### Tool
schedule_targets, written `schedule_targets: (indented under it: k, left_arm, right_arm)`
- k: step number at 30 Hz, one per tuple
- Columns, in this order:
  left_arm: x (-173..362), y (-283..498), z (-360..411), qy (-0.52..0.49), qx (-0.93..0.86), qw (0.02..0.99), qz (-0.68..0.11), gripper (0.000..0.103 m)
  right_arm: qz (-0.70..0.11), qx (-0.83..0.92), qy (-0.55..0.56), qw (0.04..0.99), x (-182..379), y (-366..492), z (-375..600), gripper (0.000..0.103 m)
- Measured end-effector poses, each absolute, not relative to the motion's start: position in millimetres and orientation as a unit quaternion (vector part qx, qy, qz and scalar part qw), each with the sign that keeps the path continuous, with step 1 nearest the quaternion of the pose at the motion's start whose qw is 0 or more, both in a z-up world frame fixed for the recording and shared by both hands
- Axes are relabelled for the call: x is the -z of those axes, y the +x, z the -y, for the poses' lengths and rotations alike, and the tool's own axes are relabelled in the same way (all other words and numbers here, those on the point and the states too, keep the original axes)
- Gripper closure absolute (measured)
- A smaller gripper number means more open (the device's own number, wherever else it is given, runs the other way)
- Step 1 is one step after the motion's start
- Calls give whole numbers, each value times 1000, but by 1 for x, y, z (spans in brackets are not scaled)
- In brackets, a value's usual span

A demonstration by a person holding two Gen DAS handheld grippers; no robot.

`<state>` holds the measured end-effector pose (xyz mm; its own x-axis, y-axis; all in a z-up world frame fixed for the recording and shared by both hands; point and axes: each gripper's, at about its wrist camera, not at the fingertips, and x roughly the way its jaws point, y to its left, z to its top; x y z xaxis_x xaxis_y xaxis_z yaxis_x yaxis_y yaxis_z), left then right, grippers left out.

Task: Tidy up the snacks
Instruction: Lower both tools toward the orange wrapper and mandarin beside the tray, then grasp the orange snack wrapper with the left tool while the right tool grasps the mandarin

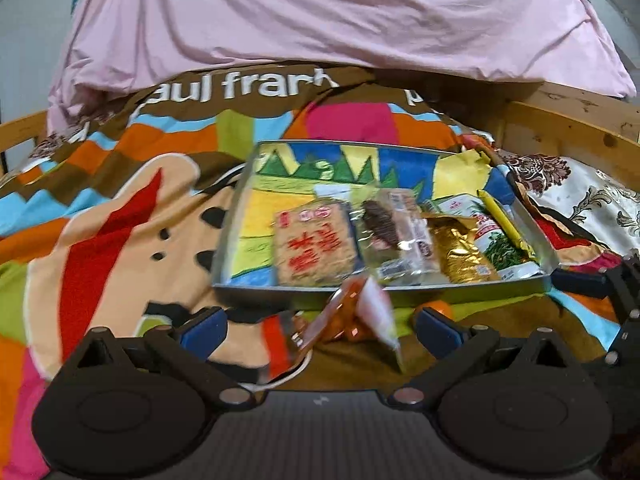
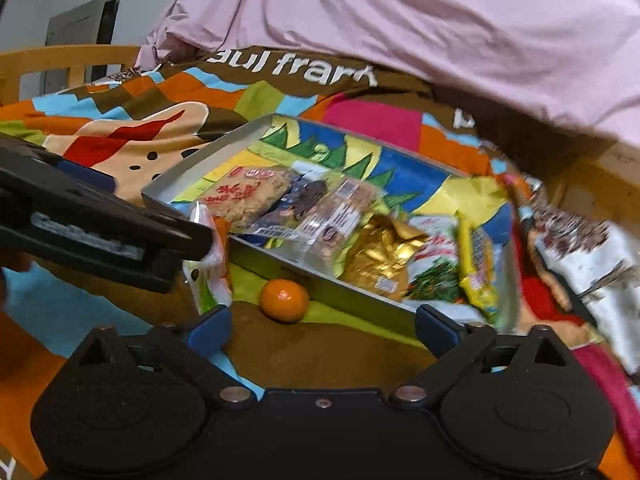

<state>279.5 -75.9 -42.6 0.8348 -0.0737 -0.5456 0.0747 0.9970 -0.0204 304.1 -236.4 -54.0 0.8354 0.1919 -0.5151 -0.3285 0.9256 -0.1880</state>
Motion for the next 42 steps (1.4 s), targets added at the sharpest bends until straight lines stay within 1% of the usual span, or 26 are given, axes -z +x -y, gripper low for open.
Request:
schedule_targets:
  k: [5, 7, 11, 13, 15, 17, 18, 20, 22, 25, 28, 30, 32, 34, 36, 37, 38, 40, 42]
  left_arm:
    - [54, 303, 85, 21, 38, 954, -296, 1]
    - [59, 308, 84, 26, 32, 954, -296, 1]
    - [68, 316, 78, 16, 41, 952, -304, 1]
    - [71, 318, 74, 5, 52, 951, -304, 1]
    - [72, 319, 73, 3, 61, 952, -300, 1]
    - [72, 319, 73, 9, 72, 953, -295, 4]
    - [73, 319, 73, 13, 78, 953, -294, 8]
    - [74, 320, 75, 21, 90, 951, -294, 13]
    - [75, 321, 76, 23, 99, 950, -294, 21]
    - [76, 323, 76, 20, 112, 948, -296, 26]
    - [78, 326, 74, 13, 123, 945, -303, 30]
    - [80, 330, 73, 4, 129, 940, -317, 30]
    - [83, 337, 69, -5, 129, 933, -336, 30]
    - [84, 339, 69, -3, 131, 932, -339, 29]
    - [84, 337, 71, 0, 129, 932, -338, 30]
    - [84, 336, 71, 1, 129, 932, -338, 32]
    - [84, 335, 71, 3, 131, 933, -335, 34]
    - [83, 332, 73, 10, 135, 934, -331, 42]
    - [81, 329, 76, 18, 129, 936, -328, 43]
  right_arm:
    - [-279, -144, -102, 944, 63, 317, 240, 18]
    - [-284, -146, -87, 944, 63, 322, 241, 19]
    - [-288, -154, -65, 943, 64, 332, 243, 24]
    - [-292, -157, -59, 942, 65, 336, 243, 28]
    - [-296, -163, -53, 940, 67, 339, 242, 35]
    - [-298, -165, -51, 939, 68, 341, 241, 40]
    - [-299, -166, -52, 938, 69, 342, 240, 41]
    - [-301, -171, -51, 937, 70, 343, 239, 42]
    - [-302, -173, -49, 936, 71, 345, 238, 44]
    - [-304, -175, -43, 935, 73, 347, 239, 45]
    - [-306, -175, -47, 935, 75, 347, 237, 47]
    - [-305, -178, -47, 934, 75, 347, 236, 50]
    - [-305, -178, -48, 934, 75, 347, 236, 51]
    - [-304, -179, -51, 934, 76, 347, 235, 53]
    - [-302, -182, -56, 934, 76, 346, 233, 59]
    - [-301, -184, -60, 934, 76, 345, 232, 61]
    - [-299, -186, -64, 934, 75, 344, 230, 66]
    - [-296, -186, -72, 934, 75, 342, 228, 67]
    - [-293, -185, -75, 935, 74, 341, 228, 68]
